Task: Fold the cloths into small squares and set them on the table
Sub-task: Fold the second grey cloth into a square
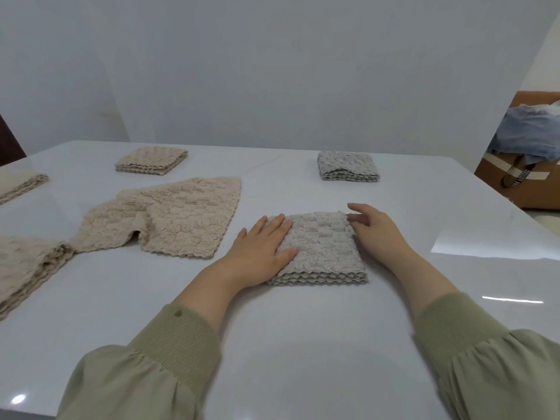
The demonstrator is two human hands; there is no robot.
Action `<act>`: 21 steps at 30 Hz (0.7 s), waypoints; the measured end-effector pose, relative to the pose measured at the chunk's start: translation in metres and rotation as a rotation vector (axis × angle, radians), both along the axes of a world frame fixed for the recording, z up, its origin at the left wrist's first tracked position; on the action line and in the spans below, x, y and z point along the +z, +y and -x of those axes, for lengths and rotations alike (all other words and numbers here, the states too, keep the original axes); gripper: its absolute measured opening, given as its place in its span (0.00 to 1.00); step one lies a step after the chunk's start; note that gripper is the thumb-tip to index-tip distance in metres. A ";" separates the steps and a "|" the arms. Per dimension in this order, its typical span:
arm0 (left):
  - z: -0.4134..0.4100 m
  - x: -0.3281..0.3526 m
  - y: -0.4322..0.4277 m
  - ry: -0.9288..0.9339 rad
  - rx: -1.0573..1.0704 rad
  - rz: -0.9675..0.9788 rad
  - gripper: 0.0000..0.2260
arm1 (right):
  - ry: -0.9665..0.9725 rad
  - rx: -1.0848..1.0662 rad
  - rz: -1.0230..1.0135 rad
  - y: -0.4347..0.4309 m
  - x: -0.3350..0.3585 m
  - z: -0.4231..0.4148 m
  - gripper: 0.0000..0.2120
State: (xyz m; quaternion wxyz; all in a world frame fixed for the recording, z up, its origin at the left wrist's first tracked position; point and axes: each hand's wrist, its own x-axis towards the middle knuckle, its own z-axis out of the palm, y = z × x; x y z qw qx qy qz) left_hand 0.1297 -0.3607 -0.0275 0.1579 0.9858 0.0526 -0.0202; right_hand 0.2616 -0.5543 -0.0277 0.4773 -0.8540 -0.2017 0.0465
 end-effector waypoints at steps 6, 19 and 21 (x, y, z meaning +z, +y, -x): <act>0.000 0.001 0.000 0.033 -0.010 -0.021 0.27 | 0.139 0.221 -0.183 0.000 0.011 -0.011 0.20; -0.002 0.002 0.001 0.063 -0.021 -0.034 0.27 | -0.022 0.119 -0.094 0.010 0.008 -0.023 0.09; -0.003 0.002 0.000 0.065 -0.023 -0.033 0.27 | -0.023 0.080 -0.095 0.011 0.007 -0.027 0.08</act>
